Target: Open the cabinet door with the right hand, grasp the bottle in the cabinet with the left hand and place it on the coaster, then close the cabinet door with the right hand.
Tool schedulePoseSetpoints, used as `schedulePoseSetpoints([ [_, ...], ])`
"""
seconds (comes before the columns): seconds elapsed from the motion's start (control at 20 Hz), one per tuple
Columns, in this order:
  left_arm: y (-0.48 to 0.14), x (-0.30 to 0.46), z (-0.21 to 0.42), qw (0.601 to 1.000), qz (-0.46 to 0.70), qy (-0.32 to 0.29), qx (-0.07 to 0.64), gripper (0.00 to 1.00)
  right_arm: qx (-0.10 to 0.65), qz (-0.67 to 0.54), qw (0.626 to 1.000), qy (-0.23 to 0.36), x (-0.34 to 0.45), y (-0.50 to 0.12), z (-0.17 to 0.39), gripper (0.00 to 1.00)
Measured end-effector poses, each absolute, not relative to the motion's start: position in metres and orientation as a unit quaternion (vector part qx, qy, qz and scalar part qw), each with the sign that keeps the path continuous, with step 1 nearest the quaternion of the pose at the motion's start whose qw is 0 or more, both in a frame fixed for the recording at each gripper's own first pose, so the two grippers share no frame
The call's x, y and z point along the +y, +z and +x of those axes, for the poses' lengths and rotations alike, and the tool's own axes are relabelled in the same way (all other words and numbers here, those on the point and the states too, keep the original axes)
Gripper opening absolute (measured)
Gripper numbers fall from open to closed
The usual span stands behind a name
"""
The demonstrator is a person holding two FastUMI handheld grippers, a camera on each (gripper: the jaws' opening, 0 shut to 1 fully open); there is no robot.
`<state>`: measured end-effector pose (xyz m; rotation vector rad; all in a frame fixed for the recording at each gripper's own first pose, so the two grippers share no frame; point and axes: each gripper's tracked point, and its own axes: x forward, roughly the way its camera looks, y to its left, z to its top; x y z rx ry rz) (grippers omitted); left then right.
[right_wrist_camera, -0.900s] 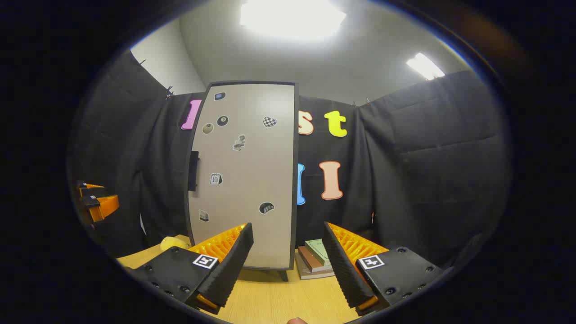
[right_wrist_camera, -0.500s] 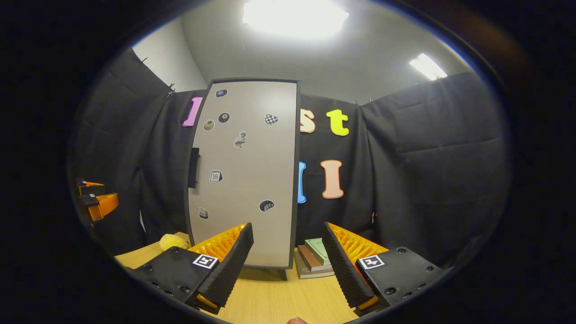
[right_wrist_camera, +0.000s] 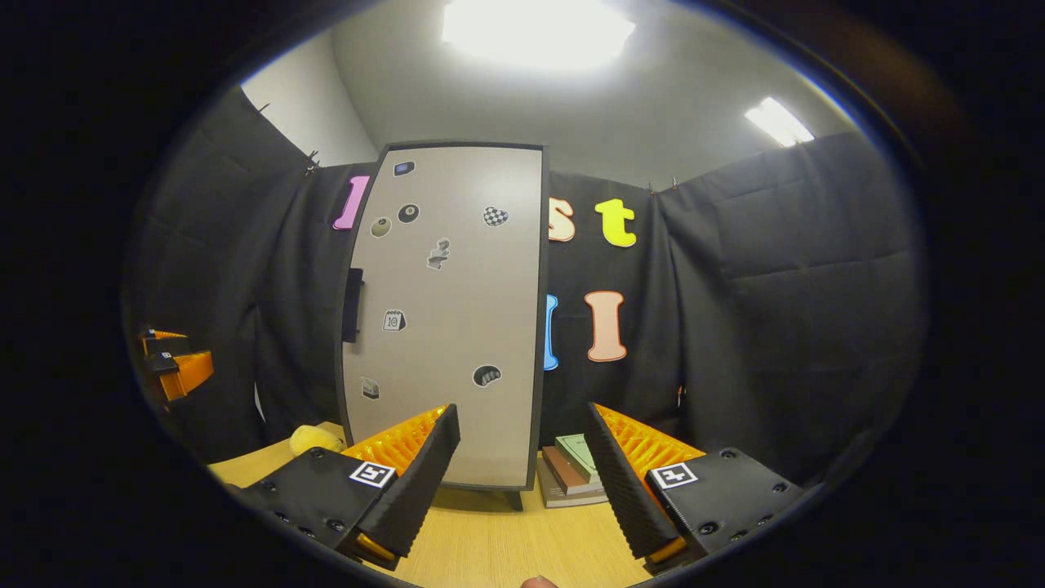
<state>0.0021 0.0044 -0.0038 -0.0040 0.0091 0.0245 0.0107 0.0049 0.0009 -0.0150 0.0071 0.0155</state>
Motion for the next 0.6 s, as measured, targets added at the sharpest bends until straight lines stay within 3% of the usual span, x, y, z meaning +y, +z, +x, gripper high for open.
schedulePoseSetpoints([
  [0.6, -0.005, 0.008, 0.003, 1.000, 0.006, 0.030, -0.002, 0.77, 0.002, -0.005, 1.000, 0.027, 0.024, 0.009, 0.026, 0.97],
])
